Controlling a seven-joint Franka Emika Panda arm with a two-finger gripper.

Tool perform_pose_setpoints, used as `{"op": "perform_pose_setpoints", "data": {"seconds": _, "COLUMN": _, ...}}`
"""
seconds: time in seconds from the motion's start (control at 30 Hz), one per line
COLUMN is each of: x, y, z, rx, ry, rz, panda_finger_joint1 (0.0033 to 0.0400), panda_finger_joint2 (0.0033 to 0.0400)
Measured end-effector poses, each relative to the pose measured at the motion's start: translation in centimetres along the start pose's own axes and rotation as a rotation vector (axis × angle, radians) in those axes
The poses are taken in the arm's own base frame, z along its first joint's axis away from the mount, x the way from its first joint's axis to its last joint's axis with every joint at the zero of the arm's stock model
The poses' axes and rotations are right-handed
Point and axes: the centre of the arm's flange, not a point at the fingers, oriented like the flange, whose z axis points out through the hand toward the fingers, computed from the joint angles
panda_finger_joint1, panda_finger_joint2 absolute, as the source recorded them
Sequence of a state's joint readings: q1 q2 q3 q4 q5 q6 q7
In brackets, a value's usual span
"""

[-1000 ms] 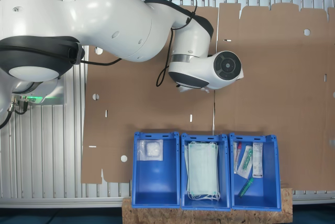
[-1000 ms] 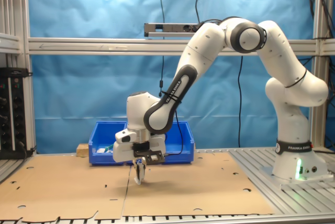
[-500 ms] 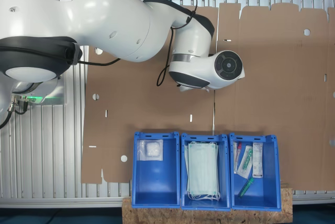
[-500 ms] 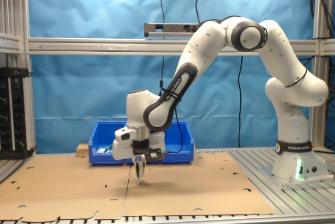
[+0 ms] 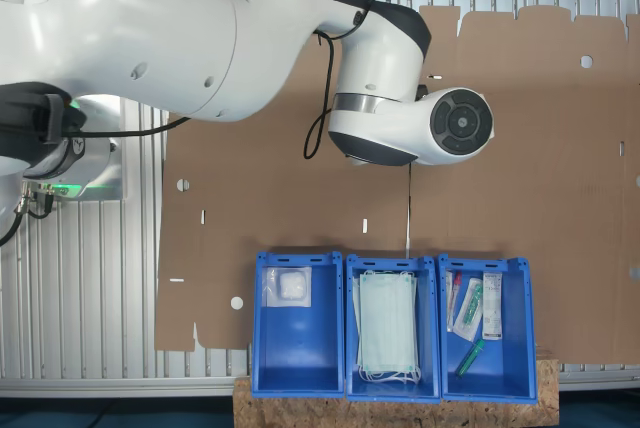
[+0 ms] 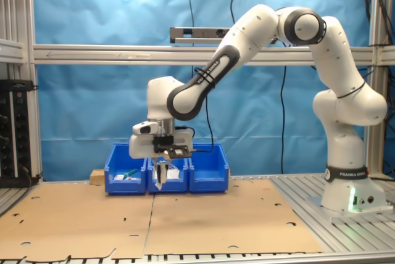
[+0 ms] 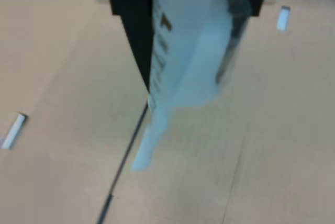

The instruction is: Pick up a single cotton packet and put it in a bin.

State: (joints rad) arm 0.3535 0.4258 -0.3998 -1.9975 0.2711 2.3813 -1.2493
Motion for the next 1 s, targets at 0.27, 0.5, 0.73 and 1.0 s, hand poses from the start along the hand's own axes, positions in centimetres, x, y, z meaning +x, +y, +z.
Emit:
{"op": "perform_pose_setpoints", "data": {"seconds": 0.27, "x": -0.8, "y": -0.2, "z": -6.8, "rx": 0.001, "ry": 0.019, "rz": -0.029, "panda_finger_joint1": 0.0062, "panda_finger_joint2": 0.0062}}
{"op": "perform_pose_setpoints", "data": {"seconds": 0.5, "x": -3.4, "y": -0.7, "z": -12.1, "rx": -0.023, "ry": -0.011, "rz": -0.066, "panda_finger_joint1": 0.0062, "panda_finger_joint2": 0.0062}}
{"op": "perform_pose_setpoints", "data": {"seconds": 0.73, "x": -6.8, "y": -1.6, "z": -15.0, "rx": -0.032, "ry": -0.038, "rz": -0.073, "panda_finger_joint1": 0.0062, "panda_finger_joint2": 0.0062}}
{"op": "perform_pose_setpoints", "data": {"seconds": 1.0, "x": -13.2, "y": -2.0, "z": -16.0, "rx": -0.034, "ry": -0.122, "rz": -0.059, "panda_finger_joint1": 0.0062, "panda_finger_joint2": 0.0062}}
